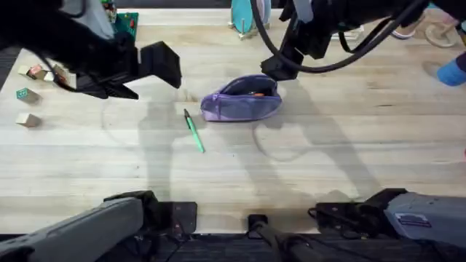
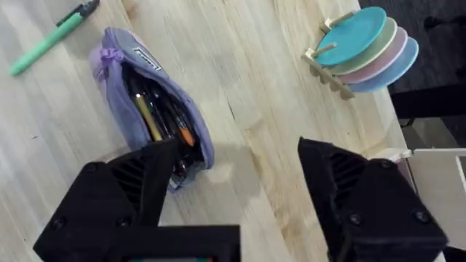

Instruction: Unzip the bag, pick up the pens from the table one at a time and place them inside, then zip the bag closed.

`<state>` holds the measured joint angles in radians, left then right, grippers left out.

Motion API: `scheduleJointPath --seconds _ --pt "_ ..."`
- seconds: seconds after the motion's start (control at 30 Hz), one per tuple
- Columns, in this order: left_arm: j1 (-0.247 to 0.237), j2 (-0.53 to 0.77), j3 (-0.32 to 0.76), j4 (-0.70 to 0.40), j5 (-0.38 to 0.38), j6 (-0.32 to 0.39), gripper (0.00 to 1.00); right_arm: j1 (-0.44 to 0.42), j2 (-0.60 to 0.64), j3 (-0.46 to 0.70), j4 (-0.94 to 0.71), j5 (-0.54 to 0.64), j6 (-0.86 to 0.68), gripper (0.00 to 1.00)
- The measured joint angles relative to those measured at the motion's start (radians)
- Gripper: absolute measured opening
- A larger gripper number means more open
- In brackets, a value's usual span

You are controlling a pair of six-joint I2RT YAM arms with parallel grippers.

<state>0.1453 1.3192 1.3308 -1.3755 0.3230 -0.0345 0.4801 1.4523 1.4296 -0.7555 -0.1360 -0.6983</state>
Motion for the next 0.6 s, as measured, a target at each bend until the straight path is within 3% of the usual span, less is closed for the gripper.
scheduleJointPath --seconds 0.27,0.6 --pt "-0.221 0.000 -0.058 0.100 -0.156 -0.195 0.996 0.000 0.000 0.000 0.000 0.000 0.000 0.996" --pt "-0.386 0.000 -0.298 0.278 -0.228 -0.402 0.995 -0.016 0.000 0.000 0.000 0.000 0.000 0.996"
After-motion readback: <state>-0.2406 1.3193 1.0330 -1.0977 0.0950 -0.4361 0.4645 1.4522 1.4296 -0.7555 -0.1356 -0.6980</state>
